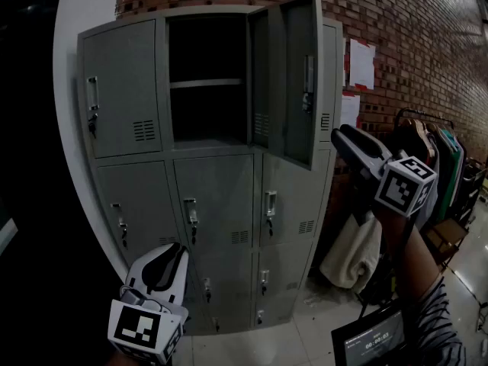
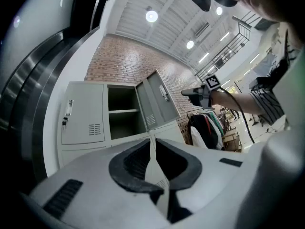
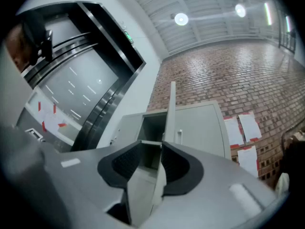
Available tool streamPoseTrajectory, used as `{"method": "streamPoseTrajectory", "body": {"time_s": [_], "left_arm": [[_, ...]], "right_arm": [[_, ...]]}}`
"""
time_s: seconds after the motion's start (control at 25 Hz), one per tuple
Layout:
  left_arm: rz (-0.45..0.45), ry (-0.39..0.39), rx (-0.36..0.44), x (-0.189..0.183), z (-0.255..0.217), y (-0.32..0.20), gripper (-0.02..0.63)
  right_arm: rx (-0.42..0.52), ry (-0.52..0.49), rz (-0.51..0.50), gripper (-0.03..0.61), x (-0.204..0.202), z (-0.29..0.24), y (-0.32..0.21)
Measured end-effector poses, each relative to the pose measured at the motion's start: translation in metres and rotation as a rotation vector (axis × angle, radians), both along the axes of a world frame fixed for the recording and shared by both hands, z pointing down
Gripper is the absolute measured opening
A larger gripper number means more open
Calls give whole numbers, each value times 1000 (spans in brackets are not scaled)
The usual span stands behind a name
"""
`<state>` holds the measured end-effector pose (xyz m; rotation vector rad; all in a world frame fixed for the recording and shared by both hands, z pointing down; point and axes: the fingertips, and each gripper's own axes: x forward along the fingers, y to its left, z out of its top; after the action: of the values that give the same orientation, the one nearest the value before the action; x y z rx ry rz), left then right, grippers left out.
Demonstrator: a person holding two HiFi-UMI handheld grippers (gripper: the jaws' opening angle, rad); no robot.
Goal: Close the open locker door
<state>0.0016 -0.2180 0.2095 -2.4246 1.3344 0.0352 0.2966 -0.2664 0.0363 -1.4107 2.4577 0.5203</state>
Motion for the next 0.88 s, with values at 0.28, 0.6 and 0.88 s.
{"method": "streamPoseTrajectory", "body": {"time_s": [0.28, 0.6, 0.88], "left_arm": [[19, -10, -5, -31, -7, -58, 28], [69, 5, 18, -39, -17, -90, 28], [139, 55, -52, -38, -19, -103, 28]], "right_arm": [[-11, -71, -21, 132, 11, -30, -63], [5, -13, -138, 125, -18, -37, -75], [6, -18, -235, 133, -52, -36, -67]]}}
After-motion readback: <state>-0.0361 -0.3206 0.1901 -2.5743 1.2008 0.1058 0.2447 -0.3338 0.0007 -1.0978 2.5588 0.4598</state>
